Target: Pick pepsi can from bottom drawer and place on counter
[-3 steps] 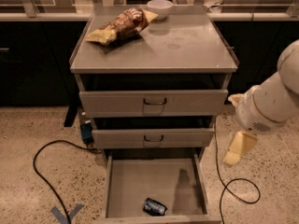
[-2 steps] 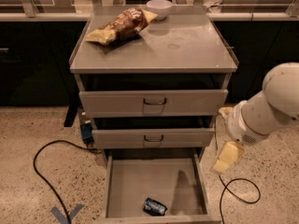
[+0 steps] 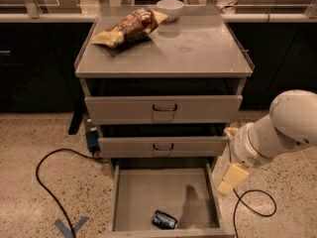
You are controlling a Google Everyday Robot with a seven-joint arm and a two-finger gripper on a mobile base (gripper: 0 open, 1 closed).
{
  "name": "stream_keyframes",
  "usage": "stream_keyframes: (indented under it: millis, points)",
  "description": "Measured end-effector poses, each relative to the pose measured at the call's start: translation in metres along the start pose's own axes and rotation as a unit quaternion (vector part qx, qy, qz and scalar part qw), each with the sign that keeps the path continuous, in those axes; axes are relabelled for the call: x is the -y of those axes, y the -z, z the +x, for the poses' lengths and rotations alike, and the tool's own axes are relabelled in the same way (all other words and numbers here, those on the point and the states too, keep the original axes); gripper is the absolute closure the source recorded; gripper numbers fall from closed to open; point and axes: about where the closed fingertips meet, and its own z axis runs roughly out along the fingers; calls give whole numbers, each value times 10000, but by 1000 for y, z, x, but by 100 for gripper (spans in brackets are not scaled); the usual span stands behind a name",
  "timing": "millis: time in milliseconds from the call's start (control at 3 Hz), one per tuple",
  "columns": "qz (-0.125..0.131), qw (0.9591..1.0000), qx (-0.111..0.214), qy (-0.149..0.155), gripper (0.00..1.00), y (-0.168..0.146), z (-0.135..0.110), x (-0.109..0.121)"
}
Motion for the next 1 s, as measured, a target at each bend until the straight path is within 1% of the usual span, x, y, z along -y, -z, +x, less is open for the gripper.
stream_keyframes:
  millis: [333,667,1000]
  points:
    - [-58,9999,93,-28,0,-10,1,-5]
    - [-180,9995,262,-77,0,-55,2,-23]
    - [-77,9978,628,-180,0,-116,-4,-26]
